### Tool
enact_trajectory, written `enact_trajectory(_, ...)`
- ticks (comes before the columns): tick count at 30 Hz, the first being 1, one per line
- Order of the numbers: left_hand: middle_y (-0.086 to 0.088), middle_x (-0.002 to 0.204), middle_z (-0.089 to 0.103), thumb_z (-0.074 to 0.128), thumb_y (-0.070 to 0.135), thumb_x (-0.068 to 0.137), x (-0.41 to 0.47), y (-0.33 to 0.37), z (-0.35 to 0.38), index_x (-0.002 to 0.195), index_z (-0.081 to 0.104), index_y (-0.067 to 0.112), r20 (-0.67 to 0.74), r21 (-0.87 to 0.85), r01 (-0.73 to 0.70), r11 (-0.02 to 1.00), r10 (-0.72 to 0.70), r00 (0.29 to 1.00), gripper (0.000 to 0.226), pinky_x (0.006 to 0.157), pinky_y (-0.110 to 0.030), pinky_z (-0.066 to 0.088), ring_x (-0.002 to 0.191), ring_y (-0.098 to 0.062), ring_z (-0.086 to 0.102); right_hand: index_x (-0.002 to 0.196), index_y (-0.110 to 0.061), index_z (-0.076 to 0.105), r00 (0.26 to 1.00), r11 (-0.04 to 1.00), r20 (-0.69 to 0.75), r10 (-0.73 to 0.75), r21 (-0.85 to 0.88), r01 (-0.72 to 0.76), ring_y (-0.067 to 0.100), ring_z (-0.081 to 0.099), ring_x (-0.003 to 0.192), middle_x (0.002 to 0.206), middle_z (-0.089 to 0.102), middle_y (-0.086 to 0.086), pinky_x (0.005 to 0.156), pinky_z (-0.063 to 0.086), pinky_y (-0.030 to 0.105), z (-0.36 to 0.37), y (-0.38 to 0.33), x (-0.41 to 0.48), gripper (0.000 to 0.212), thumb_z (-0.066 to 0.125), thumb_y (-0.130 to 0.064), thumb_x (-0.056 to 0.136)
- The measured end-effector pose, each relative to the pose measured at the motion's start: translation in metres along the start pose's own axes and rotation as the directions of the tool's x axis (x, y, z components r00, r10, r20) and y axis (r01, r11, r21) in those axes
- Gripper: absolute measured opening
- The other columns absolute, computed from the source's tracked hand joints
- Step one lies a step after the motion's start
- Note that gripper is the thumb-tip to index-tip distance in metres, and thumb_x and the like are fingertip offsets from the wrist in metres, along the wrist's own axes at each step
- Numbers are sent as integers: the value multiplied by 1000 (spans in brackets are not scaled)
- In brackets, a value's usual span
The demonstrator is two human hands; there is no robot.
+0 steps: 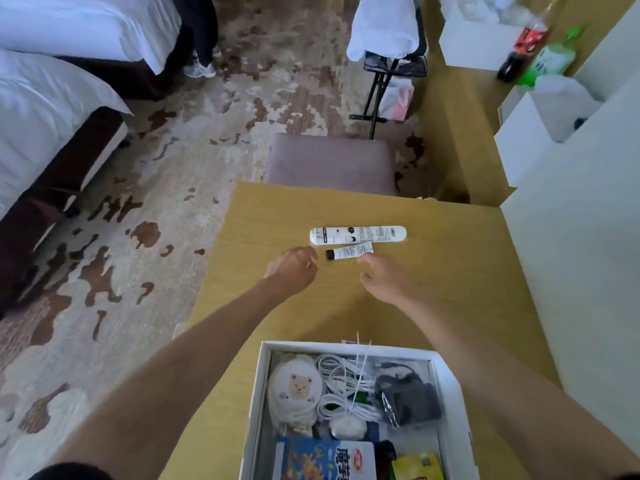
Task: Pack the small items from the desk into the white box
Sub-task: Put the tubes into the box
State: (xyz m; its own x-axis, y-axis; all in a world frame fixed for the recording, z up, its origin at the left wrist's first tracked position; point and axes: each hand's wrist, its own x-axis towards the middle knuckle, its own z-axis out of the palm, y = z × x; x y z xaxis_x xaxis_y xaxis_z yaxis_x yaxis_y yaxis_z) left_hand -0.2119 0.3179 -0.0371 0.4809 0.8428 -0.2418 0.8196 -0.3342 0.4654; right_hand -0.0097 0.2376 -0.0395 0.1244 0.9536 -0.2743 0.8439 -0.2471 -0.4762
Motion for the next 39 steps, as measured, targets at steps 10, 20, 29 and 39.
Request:
enact_trajectory(10, -9, 140, 42, 45, 19, 90, 88, -1, 14, 136, 37, 10, 42, 388, -156, 908, 151, 988, 47, 97, -44, 40, 123, -27, 43, 125, -12, 51, 993, 910, 25, -119, -396, 119, 25, 63, 98, 131, 48, 13, 69, 58, 37, 47, 22, 74, 39, 62, -11, 88)
enact_trajectory(20, -9, 145, 38, 56, 38, 91, 128, 35, 58, 142, 30, 11, 139, 382, -192, 904, 149, 979, 63, 96, -49, 43, 131, -28, 38, 88, -21, 60, 988, 989, 69, 141, 34, -143, 9, 61, 54, 83, 63, -5, 40, 41, 18, -1, 59, -1, 15, 70, -27, 80)
enact_trajectory(29, -12, 124, 55, 79, 24, 72, 68, 49, 43, 123, 57, 9, 64, -201, 60, 978, -48, 997, 58, 83, -34, 51, 102, -27, 59, 101, -26, 65, 973, 797, -73, 218, 589, -134, 4, 68, 77, 95, 69, -7, 65, 55, 20, -72, 40, -97, 21, 69, -37, 83)
enact_trajectory(39, 7, 96, 64, 78, 25, 75, -142, 70, -12, 97, 51, 36, -143, -702, -30, 711, -99, 985, 37, 52, -15, 49, 70, 0, 65, 94, -30, 71, 993, 655, 63, -104, 755, 21, 9, 65, 73, 88, 73, -2, 72, 52, 29, -82, 8, -184, 26, 72, -47, 75)
